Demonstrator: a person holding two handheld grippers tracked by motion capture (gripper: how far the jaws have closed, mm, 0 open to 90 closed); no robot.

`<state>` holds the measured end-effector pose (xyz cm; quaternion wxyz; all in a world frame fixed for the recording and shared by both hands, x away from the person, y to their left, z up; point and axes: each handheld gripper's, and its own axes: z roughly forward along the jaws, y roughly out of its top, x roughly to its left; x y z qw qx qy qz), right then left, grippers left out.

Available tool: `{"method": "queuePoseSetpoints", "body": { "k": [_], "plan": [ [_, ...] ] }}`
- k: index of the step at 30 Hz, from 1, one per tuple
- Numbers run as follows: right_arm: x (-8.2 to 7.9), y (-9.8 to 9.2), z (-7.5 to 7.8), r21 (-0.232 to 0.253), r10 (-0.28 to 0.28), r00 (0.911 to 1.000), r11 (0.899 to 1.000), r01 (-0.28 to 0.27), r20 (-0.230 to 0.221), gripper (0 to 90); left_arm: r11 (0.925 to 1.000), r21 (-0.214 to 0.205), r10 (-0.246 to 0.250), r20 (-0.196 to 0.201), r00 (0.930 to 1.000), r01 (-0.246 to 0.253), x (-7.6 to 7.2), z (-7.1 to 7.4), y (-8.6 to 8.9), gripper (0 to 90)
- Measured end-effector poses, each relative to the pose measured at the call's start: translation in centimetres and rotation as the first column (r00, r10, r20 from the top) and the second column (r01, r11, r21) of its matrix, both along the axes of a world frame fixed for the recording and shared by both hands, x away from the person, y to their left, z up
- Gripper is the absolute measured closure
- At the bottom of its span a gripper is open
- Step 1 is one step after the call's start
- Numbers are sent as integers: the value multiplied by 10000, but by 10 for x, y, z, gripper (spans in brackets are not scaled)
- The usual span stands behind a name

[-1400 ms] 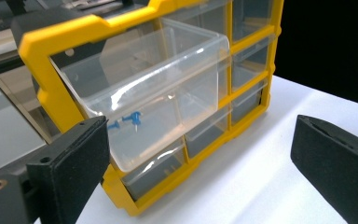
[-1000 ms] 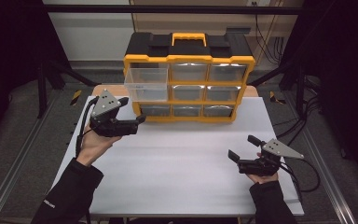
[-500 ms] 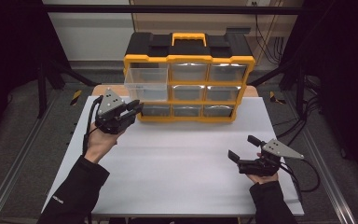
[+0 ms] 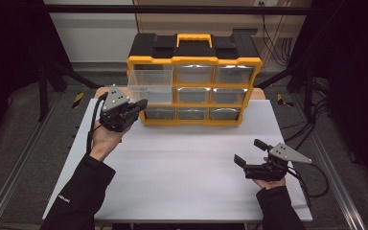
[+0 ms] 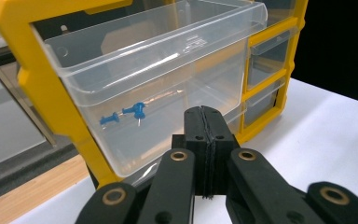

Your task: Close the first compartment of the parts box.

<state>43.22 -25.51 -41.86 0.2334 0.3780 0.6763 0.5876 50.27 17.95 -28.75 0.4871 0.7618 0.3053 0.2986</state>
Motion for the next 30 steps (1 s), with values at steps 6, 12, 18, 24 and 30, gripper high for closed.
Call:
{"method": "queuePoseSetpoints", "body": {
  "k": [6, 12, 18, 24, 30],
  "plan": [
    [0, 0, 0, 1, 36, 10000, 10000, -36, -13, 4, 10000, 38, -75, -29, 10000, 75, 6, -1, -4, 896],
    [1, 0, 0, -39, 7, 10000, 10000, -8, -30, 3, 9999, 23, -116, -7, 9999, 116, 11, 1, -7, 897],
    [1, 1, -1, -24, -4, 10000, 10000, 4, -13, 3, 9999, 82, -122, -36, 9999, 122, 15, 0, -8, 897],
    [1, 1, -1, -29, -29, 10000, 10000, 29, -29, 3, 9999, -28, -131, -27, 9999, 130, 20, 0, -4, 898],
    [1, 0, -1, -32, -21, 10000, 10000, 21, 3, 3, 9997, 161, -182, -34, 9998, 183, 20, 1, -6, 898]
  ]
}}
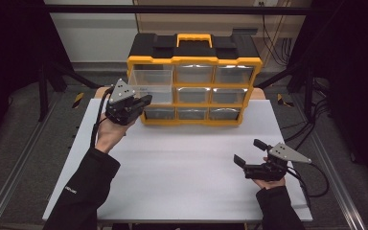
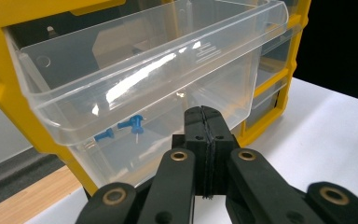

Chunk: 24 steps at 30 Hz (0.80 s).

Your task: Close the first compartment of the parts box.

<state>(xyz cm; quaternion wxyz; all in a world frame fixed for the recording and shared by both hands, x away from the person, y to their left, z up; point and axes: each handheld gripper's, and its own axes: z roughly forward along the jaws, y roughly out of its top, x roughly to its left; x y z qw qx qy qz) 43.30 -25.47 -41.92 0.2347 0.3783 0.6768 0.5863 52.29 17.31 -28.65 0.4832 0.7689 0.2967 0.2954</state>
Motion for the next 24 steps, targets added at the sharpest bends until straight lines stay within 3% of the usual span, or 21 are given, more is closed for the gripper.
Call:
{"method": "queuePoseSetpoints", "body": {
  "k": [10, 24],
  "plan": [
    [0, 0, 0, 19, 1, 10000, 10000, -1, 10, 3, 9999, -36, 117, -6, 9999, -117, 6, 6, 0, 898],
    [0, 0, 0, -2, 26, 10000, 10000, -26, -9, 3, 9991, 325, 270, 96, 9996, -273, 18, 14, -6, 898]
  ]
}}
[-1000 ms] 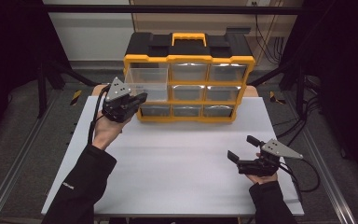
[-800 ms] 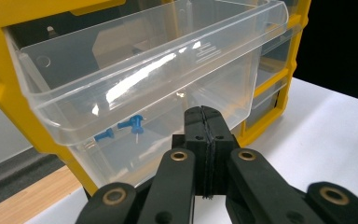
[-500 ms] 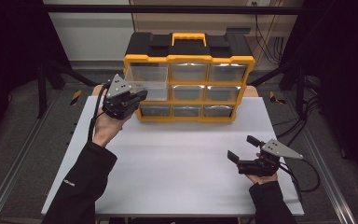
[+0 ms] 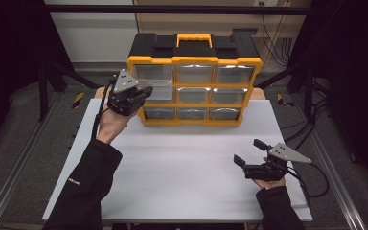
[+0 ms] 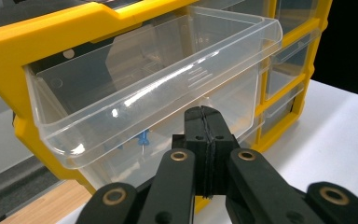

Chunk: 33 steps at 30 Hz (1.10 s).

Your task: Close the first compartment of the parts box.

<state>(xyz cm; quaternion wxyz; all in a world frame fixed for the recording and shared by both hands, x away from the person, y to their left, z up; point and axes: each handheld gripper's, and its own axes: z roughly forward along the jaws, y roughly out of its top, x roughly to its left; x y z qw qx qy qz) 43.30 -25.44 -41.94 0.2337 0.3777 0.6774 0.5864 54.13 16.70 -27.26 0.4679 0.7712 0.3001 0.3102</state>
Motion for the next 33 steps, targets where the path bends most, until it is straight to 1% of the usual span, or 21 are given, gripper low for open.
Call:
{"method": "queuePoseSetpoints", "body": {
  "k": [1, 2, 5, 6, 7, 8, 9, 13, 18, 19, 20, 22, 24, 26, 28, 30, 31, 33],
  "plan": [
    [0, -1, 0, -46, 28, 10000, 10000, -28, 69, 3, 10000, 9, 11, -24, 10000, -11, 1, 0, 0, 898],
    [0, 0, 0, -5, -29, 10000, 10000, 29, 32, 3, 10000, -11, 24, -45, 10000, -24, 2, -1, 0, 898],
    [0, -1, 0, -36, 41, 10000, 10000, -40, 66, 3, 10000, 45, 56, -76, 10000, -55, 4, -2, 1, 898],
    [0, 0, 0, 11, -47, 10000, 10000, 47, -33, 3, 10000, 56, 57, -77, 10000, -57, 5, -2, 1, 898],
    [0, 0, 0, -16, 46, 10000, 10000, -46, 55, 3, 10000, 58, 55, -99, 9999, -54, 5, -2, 1, 898],
    [1, 0, 0, -31, 24, 10000, 10000, -24, 61, 3, 10000, 63, 52, -91, 9999, -52, 6, -2, 1, 898],
    [1, 0, 0, -25, 44, 10000, 10000, -43, 45, 3, 10000, -9, 73, -96, 9999, -74, 7, -2, 1, 898],
    [1, 0, -1, -37, 49, 10000, 10000, -49, 53, 3, 9999, 138, 94, -90, 9999, -93, 9, -2, 0, 898],
    [1, 0, -1, -42, 40, 10000, 10000, -40, 43, 3, 9997, 149, 171, -121, 9998, -169, 14, -2, -1, 898],
    [1, 0, -1, -49, 41, 10000, 10000, -41, 35, 3, 9996, 224, 160, -151, 9998, -156, 15, -2, -1, 898],
    [0, 0, -1, -54, 43, 10000, 10000, -43, 31, 3, 9997, 116, 212, -120, 9997, -210, 16, -2, -2, 898],
    [0, 1, -1, -16, 22, 10000, 10000, -22, 35, 3, 9996, 232, 185, -111, 9998, -182, 18, -2, -2, 898],
    [1, 0, -1, -37, 45, 10000, 10000, -45, 45, 3, 9997, 144, 212, -104, 9997, -211, 20, -3, -3, 898],
    [1, 0, -1, -40, 43, 10000, 10000, -42, 42, 3, 9994, 254, 226, -132, 9997, -223, 23, -4, -3, 898],
    [1, 0, -1, -38, 35, 10000, 10000, -34, 33, 3, 9995, 188, 267, -115, 9996, -265, 25, -4, -3, 899],
    [1, 0, -1, -43, 46, 10000, 10000, -46, 21, 3, 9991, 314, 273, -145, 9995, -268, 27, -4, -3, 898],
    [1, 0, 0, -16, 16, 10000, 10000, -16, 13, 3, 9993, 183, 315, -111, 9994, -313, 28, -5, -4, 898],
    [1, 0, 0, -19, 4, 10000, 10000, -4, 25, 3, 9992, 252, 314, -109, 9994, -311, 30, -5, -4, 898]
  ]
}}
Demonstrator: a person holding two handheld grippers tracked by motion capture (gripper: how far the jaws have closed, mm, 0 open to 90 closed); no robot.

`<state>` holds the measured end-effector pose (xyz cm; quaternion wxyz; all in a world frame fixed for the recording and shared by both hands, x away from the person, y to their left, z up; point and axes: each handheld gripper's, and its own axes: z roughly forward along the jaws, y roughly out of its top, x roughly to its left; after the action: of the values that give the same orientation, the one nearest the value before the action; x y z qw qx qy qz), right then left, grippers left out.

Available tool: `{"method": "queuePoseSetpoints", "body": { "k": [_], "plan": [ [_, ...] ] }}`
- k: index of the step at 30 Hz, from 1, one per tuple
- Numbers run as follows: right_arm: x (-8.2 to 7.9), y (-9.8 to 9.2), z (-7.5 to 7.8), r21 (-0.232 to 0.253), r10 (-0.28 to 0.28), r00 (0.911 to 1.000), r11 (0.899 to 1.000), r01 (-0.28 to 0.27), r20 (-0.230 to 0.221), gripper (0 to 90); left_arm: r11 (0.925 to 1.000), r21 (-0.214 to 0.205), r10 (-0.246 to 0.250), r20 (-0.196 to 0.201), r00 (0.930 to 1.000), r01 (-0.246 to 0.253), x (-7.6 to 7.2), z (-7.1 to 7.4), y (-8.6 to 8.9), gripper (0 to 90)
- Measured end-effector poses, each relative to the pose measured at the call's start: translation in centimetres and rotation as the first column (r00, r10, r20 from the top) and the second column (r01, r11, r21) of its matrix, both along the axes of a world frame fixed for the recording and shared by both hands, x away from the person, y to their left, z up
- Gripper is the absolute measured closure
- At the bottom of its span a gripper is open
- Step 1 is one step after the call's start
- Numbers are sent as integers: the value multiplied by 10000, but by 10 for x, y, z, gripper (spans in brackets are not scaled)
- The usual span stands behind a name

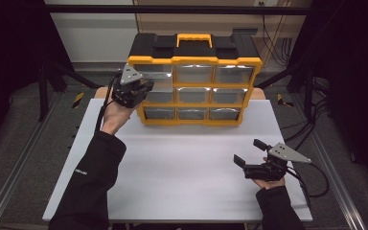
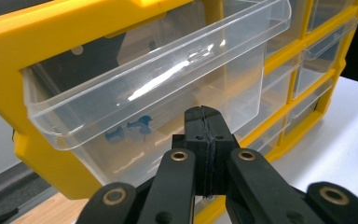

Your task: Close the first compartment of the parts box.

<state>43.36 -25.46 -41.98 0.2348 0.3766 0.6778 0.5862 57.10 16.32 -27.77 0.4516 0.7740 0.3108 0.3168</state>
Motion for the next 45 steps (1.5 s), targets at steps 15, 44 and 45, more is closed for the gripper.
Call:
{"method": "queuePoseSetpoints", "body": {
  "k": [15, 44, 45],
  "plan": [
    [-1, 0, 1, 62, -33, 10000, 10000, 34, -50, 3, 9995, 193, 243, 29, 9997, -244, 14, -2, -4, 899],
    [-1, 0, 1, 110, -11, 10000, 9999, 11, -67, 3, 9979, 209, 617, 47, 9981, -618, 23, -8, -4, 898],
    [-1, 0, 1, 132, -32, 10000, 9999, 33, -34, 3, 9979, 162, 618, 111, 9980, -619, 21, -8, -4, 898]
  ]
}}
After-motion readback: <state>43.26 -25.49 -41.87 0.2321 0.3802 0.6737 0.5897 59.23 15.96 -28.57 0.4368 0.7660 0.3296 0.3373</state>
